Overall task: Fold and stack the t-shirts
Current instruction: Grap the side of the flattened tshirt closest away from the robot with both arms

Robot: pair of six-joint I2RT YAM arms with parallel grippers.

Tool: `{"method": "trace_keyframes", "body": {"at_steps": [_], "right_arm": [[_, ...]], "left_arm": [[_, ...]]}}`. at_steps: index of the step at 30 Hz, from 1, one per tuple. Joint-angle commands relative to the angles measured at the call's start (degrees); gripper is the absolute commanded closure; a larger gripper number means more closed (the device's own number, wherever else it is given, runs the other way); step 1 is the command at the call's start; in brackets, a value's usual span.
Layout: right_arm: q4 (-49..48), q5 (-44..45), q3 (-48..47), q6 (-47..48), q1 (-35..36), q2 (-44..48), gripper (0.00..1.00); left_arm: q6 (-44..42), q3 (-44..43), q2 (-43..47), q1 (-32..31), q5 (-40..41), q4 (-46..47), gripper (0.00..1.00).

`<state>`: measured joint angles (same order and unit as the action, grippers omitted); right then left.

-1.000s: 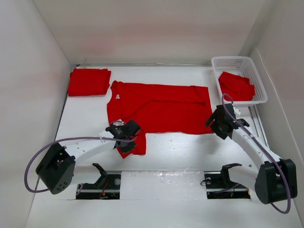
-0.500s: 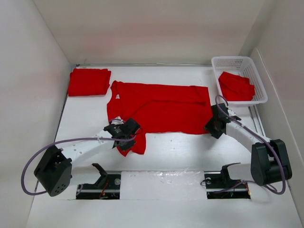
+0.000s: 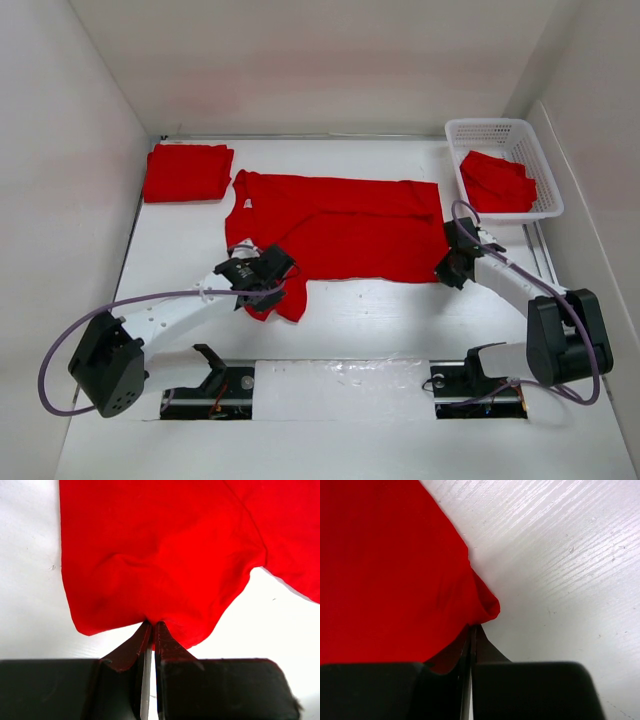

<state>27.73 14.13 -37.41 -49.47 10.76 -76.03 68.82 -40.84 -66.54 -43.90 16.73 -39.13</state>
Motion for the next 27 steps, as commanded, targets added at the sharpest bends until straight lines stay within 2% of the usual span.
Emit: {"method": "trace_keyframes", "body": {"at_steps": [1,10,12,16,23,27], "right_arm": [[-2.1,1.4,-1.7,-0.4,0.5,0.0,1.0],[-4.3,1.4,-1.7,-0.4,2.4,1.4,1.0],[-4.3,2.4,-2.2,0.3,3.2,2.8,1.0],[-3.7,4.3,-3.5,1.5,3.7,4.2,1.0],[-3.7,6.0,-7.6,2.6,3.7,2.6,1.0],[-4.3,6.5,-9.5,3.2,3.7,1.6,1.0]], "left_arm": [[-0.4,-2.3,1.3,0.0,2.9,-2.3,1.0],[-2.9,-3.9,1.3,0.5,4.6,-0.1,1.0],[-4.5,-4.4,1.3,2.4,4.6,0.8,1.0],[-7.7,-7.3,0.7,2.4,6.7,2.7,1.0],[-11.6,-12.2,-4.6,2.4,10.9,5.2,1.0],[-14.6,-13.5,-7.0,6.2,9.8,8.7,1.0]]}}
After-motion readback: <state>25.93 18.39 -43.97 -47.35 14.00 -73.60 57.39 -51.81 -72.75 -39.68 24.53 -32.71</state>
